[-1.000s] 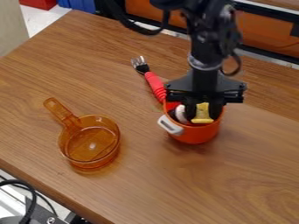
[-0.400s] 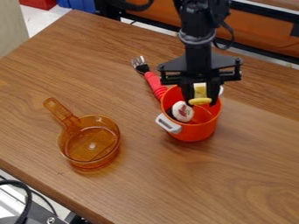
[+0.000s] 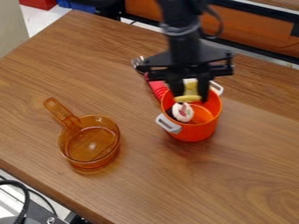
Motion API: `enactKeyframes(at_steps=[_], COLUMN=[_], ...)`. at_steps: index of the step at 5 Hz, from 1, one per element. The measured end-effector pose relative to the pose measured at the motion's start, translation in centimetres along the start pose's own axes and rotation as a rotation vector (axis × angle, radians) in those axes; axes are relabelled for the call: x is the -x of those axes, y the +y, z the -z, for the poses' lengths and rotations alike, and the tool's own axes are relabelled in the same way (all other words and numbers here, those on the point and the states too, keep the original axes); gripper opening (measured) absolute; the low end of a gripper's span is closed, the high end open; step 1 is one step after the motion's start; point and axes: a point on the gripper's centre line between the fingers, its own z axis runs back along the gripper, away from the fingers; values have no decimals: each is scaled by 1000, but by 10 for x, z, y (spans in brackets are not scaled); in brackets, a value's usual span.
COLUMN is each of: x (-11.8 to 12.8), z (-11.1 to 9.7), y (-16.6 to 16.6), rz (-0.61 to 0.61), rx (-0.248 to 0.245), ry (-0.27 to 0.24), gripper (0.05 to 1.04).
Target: Take the brush to the brown pot
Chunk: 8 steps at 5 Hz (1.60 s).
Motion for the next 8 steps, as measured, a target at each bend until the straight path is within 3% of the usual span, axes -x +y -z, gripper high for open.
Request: enactKeyframes(at_steps=[1,3,4,6,8], x=[9,0,-5,30,48], z=[-14,-25,-24,-3,21], y=[29,89,119,136,132], rz=[28,74,113,238,308], rx=[-29,-54,-55,-74,-115], ry=[-69,-114,-108,-84,-120], gripper=[340,339,339,339,339])
